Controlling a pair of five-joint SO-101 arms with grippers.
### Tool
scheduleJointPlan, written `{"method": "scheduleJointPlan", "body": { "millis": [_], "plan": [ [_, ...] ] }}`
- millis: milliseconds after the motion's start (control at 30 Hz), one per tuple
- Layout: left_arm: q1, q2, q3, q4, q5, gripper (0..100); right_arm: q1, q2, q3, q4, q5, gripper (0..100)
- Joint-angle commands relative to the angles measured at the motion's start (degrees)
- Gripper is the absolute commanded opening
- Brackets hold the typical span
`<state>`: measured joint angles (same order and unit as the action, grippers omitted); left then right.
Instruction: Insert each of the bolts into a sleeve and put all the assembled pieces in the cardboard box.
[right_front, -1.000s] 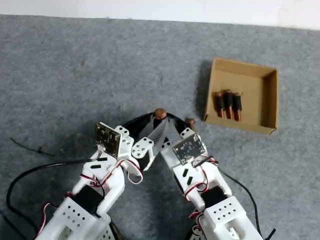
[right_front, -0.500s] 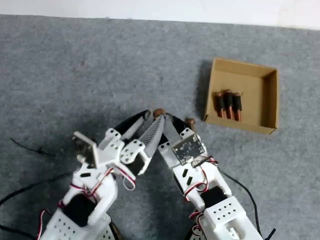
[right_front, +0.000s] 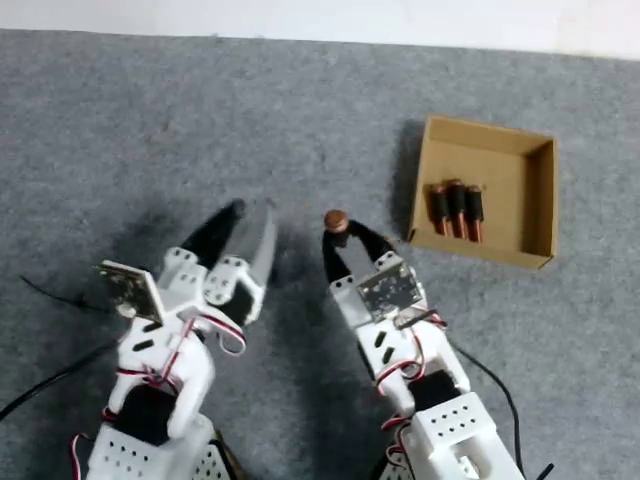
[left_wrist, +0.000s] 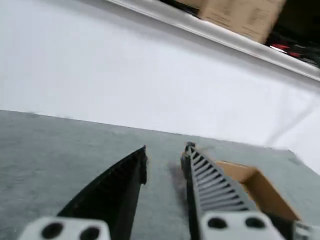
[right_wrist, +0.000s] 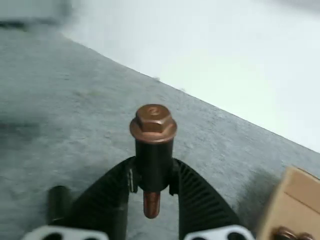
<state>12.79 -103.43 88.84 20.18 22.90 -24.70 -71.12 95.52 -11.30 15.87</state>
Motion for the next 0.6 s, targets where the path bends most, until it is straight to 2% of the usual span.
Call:
{"method": "scheduleJointPlan", "body": {
  "millis": [0, 333, 500, 567],
  "plan": [
    [-2.4, 0.2, -0.6, 0.1, 0.4, 13, 3.5, -1.1, 5.3, -2.2, 0.4, 0.5],
    [-2.2, -0.1, 2.0, 0.1, 0.3, 13, 7.3, -0.7, 4.7, -2.2, -0.1, 0.5],
    [-2.4, -0.1, 2.2, 0.1, 0.3, 13, 15.0, -0.6, 2.3, -1.8, -15.6, 0.5],
    [-2.5, -0.1, 2.9, 0.1, 0.3, 13, 17.5, -0.6, 2.3, -2.2, -18.5, 0.5]
  ]
}}
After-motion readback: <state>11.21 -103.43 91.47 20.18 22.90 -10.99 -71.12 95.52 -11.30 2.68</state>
